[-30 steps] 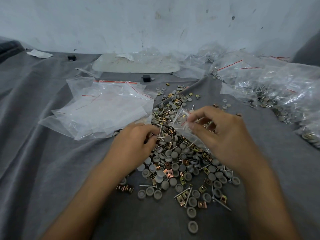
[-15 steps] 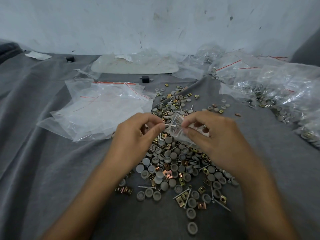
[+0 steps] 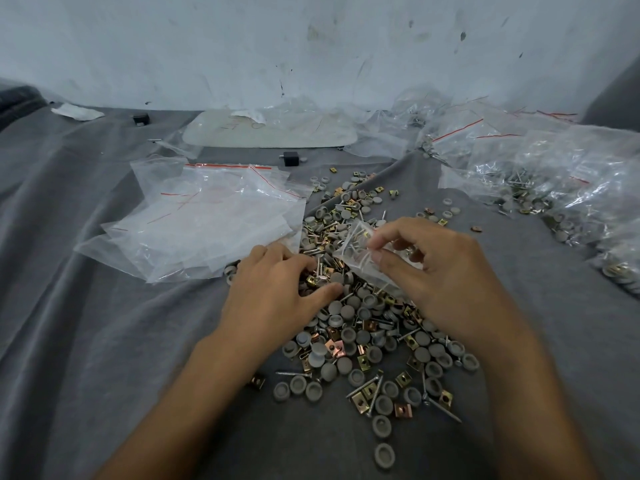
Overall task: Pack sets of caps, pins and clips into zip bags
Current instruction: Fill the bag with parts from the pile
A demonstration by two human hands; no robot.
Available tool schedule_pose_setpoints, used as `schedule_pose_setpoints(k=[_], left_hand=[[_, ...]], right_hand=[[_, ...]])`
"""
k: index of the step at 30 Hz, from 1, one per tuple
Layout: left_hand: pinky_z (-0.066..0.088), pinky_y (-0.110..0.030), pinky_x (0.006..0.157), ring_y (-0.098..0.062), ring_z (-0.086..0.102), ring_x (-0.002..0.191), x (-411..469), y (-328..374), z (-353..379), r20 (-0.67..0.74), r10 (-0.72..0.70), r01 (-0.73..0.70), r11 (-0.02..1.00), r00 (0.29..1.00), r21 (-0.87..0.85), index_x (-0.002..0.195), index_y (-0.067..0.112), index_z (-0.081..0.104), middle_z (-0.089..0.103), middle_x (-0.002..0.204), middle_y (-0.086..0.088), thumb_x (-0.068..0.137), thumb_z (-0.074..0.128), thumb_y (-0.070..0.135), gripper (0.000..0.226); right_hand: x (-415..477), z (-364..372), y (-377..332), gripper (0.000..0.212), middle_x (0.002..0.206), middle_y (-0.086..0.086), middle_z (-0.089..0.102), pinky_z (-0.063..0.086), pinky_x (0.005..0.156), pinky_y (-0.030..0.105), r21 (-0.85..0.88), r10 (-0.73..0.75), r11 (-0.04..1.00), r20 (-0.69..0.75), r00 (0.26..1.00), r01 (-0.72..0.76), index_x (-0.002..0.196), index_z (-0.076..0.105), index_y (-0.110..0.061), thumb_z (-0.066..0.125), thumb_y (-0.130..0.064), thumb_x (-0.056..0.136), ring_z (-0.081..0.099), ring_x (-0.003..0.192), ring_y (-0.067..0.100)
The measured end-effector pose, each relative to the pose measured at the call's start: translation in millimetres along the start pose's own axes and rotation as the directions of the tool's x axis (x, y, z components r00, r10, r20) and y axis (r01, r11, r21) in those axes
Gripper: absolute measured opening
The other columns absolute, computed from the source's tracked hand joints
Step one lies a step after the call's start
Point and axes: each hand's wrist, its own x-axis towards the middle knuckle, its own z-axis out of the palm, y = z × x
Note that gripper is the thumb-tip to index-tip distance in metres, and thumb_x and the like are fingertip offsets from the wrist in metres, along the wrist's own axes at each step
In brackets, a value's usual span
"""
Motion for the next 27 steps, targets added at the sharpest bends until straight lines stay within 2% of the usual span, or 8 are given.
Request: schedule_pose_setpoints(k=[6,9,12,15,19,23,25,27], left_hand=[[0.038,-0.036,0.097,-0.016,0.045,0.107,0.5,0.7,3.1,-0.045,0.042,-0.048,0.991,0.998,-0.126,0.116,0.031,0.071,0.052,0.099,0.010,0.095,0.056,0.055,0.035],[0.037,-0.033,0.091,-0.012,0.044,0.101,0.6,0.0,3.8,-0.092,0.048,-0.064,0.981,0.995,-0.183,0.110,0.032,0.071,0.055,0.096,0.010,0.095,0.059,0.052,0.028],[0.035,-0.031,0.084,-0.010,0.044,0.096,0.4,-0.1,3.7,-0.138,0.047,-0.075,0.975,0.989,-0.210,0.105,0.028,0.071,0.055,0.091,0.011,0.095,0.062,0.041,0.019],[0.037,-0.032,0.084,-0.011,0.045,0.095,1.4,-2.0,2.3,-0.161,0.038,-0.075,0.970,0.986,-0.231,0.101,0.026,0.069,0.055,0.092,0.011,0.097,0.062,0.033,0.011],[0.037,-0.030,0.081,-0.014,0.048,0.096,4.4,-5.3,-3.5,-0.249,0.011,-0.096,0.938,0.968,-0.333,0.097,0.027,0.063,0.056,0.095,0.010,0.100,0.059,0.028,0.006],[0.039,-0.026,0.073,-0.007,0.053,0.087,3.7,-4.7,-9.8,-0.298,-0.030,-0.148,0.818,0.954,-0.555,0.099,0.040,0.063,0.057,0.094,0.015,0.100,0.060,0.032,0.008],[0.041,-0.025,0.071,-0.005,0.055,0.085,1.8,-0.4,-10.9,-0.304,0.011,-0.197,0.783,0.952,-0.590,0.102,0.040,0.064,0.058,0.095,0.015,0.100,0.060,0.034,0.007],[0.042,-0.027,0.073,-0.005,0.056,0.085,-0.6,4.6,-10.2,-0.310,0.069,-0.241,0.792,0.948,-0.562,0.106,0.036,0.064,0.057,0.095,0.017,0.100,0.060,0.035,0.008]], right_hand=[[0.5,0.7,0.1,0.005,0.096,-0.023,0.066,0.047,0.083,0.031,0.018,-0.001,1.000,-0.002,1.000,0.001,0.096,0.071,-0.034,0.069,-0.032,0.092,0.058,0.094,0.001],[0.0,0.7,0.9,0.005,0.094,-0.025,0.064,0.045,0.080,0.028,0.031,0.006,1.000,-0.003,1.000,-0.006,0.095,0.071,-0.035,0.069,-0.033,0.092,0.057,0.093,-0.002],[-0.1,0.6,1.2,0.005,0.095,-0.025,0.065,0.044,0.079,0.026,0.023,0.007,1.000,0.003,1.000,-0.007,0.096,0.071,-0.036,0.068,-0.034,0.092,0.057,0.094,-0.002],[-0.7,-0.1,2.1,0.005,0.096,-0.024,0.065,0.043,0.078,0.023,0.023,0.013,1.000,0.005,1.000,-0.013,0.096,0.070,-0.037,0.068,-0.034,0.092,0.057,0.096,-0.003],[-0.1,0.1,2.9,0.004,0.095,-0.027,0.064,0.044,0.079,0.024,0.023,0.015,1.000,0.006,1.000,-0.015,0.096,0.070,-0.038,0.068,-0.035,0.092,0.056,0.096,-0.005],[0.8,1.1,2.9,0.004,0.100,-0.025,0.065,0.047,0.083,0.029,0.009,-0.003,1.000,0.015,1.000,0.003,0.096,0.070,-0.037,0.068,-0.034,0.093,0.058,0.098,-0.003],[0.7,1.5,3.1,0.004,0.101,-0.025,0.065,0.046,0.083,0.028,0.005,-0.007,1.000,0.023,1.000,0.007,0.095,0.069,-0.037,0.069,-0.034,0.093,0.058,0.099,-0.003],[0.9,2.1,3.1,0.005,0.101,-0.025,0.065,0.045,0.083,0.026,-0.006,-0.018,1.000,0.029,0.999,0.018,0.095,0.069,-0.038,0.069,-0.033,0.094,0.057,0.099,-0.003]])
